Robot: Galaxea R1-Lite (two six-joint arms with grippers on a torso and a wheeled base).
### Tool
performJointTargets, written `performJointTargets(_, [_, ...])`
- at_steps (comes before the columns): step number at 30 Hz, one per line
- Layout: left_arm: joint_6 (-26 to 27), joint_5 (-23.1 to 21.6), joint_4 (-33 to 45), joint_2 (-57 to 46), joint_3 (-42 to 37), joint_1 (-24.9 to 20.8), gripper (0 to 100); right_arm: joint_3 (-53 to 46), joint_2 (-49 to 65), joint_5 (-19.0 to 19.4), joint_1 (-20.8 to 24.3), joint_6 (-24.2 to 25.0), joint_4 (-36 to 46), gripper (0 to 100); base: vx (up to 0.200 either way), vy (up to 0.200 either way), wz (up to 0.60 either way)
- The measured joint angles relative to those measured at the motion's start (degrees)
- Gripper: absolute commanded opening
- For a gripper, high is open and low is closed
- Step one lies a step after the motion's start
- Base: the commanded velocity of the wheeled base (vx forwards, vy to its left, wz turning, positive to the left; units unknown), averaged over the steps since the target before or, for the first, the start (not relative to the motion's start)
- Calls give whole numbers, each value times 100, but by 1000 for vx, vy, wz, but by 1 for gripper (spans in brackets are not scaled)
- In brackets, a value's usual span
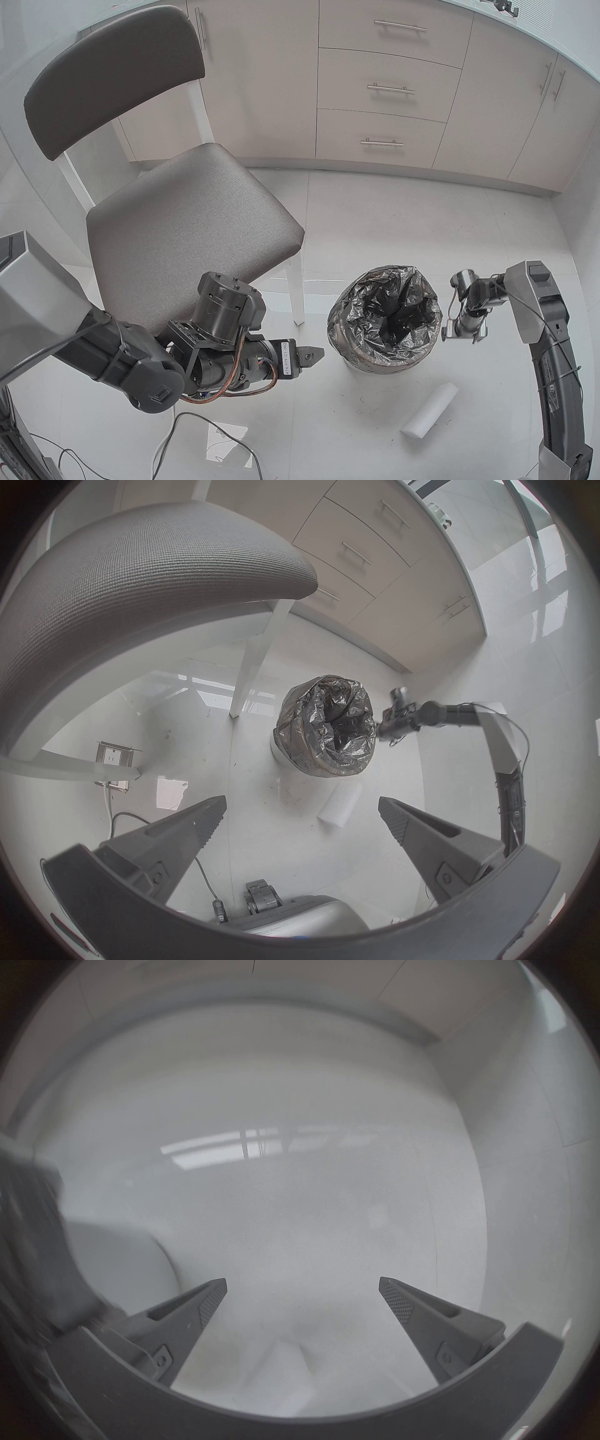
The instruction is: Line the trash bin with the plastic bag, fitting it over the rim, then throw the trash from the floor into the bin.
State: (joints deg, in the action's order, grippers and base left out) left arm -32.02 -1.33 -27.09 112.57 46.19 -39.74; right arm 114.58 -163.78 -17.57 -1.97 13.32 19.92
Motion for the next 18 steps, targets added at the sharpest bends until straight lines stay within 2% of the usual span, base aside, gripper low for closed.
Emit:
performJointTargets(4, [0,0,-1,46,6,0,100,2,-571,2,20,-20,848,100,0,0,0])
performJointTargets(7, [0,0,-4,83,11,-2,100,0,-920,6,27,-5,1152,100,0,0,0])
performJointTargets(18, [4,18,-336,190,-80,-24,100,5,-1274,9,88,178,885,100,0,0,0])
